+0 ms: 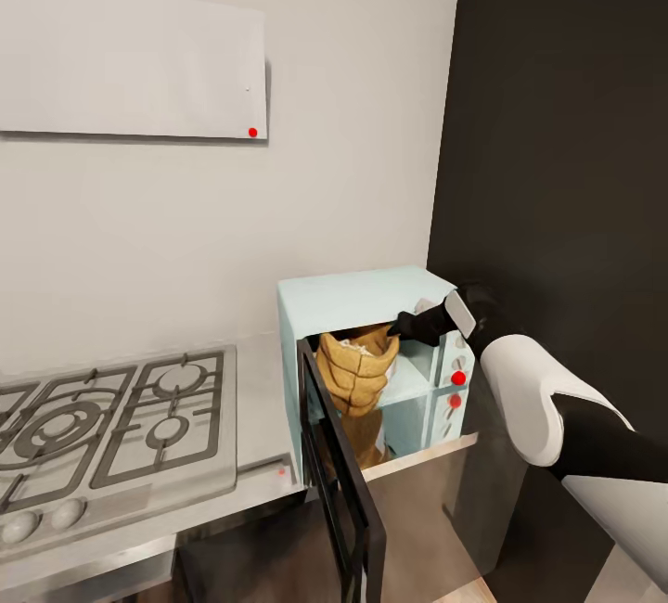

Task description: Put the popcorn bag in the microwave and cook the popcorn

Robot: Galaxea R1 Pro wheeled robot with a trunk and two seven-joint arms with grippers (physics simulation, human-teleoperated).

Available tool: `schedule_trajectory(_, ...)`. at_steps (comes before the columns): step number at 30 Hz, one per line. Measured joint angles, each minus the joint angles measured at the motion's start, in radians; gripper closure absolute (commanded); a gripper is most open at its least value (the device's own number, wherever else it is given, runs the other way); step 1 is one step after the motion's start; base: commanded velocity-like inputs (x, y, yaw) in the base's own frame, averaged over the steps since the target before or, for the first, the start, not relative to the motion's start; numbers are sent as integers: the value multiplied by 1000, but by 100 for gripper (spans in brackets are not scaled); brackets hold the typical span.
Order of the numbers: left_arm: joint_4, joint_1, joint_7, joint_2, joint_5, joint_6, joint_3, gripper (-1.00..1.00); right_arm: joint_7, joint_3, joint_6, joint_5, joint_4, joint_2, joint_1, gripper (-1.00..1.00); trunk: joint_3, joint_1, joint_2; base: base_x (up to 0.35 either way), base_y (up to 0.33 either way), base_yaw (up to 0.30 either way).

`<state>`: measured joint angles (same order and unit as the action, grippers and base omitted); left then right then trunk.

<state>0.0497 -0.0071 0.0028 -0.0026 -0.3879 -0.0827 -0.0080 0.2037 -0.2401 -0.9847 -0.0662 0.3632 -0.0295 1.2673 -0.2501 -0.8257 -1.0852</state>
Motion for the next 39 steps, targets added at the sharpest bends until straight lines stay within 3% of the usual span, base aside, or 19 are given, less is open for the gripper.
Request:
schedule_trajectory(9,0,0,0,0,0,0,0,-100,-8,-5,39,7,1,5,0,100,0,0,0,0,0,0)
schedule_trajectory(25,0,0,0,0,0,0,0,-100,-13,-11,40,9,-1,5,0,100,0,0,0,0,0,0)
schedule_trajectory(26,0,0,0,0,0,0,0,-100,-15,-10,39,6,-2,5,0,-100,0,0,0,0,0,0)
schedule_trajectory(27,0,0,0,0,0,0,0,-100,-21,-15,38,-9,-1,7,0,-100,0,0,0,0,0,0)
schedule_trajectory(30,1,0,0,1,0,0,0,-100,-26,-9,39,31,-2,9,0,-100,0,0,0,0,0,0)
schedule_trajectory(35,1,0,0,1,0,0,0,-100,-25,-5,22,20,-3,10,0,-100,0,0,0,0,0,0)
schedule_trajectory(39,1,0,0,0,0,0,0,-100,28,-8,27,25,-17,15,0,-100,0,0,0,0,0,0)
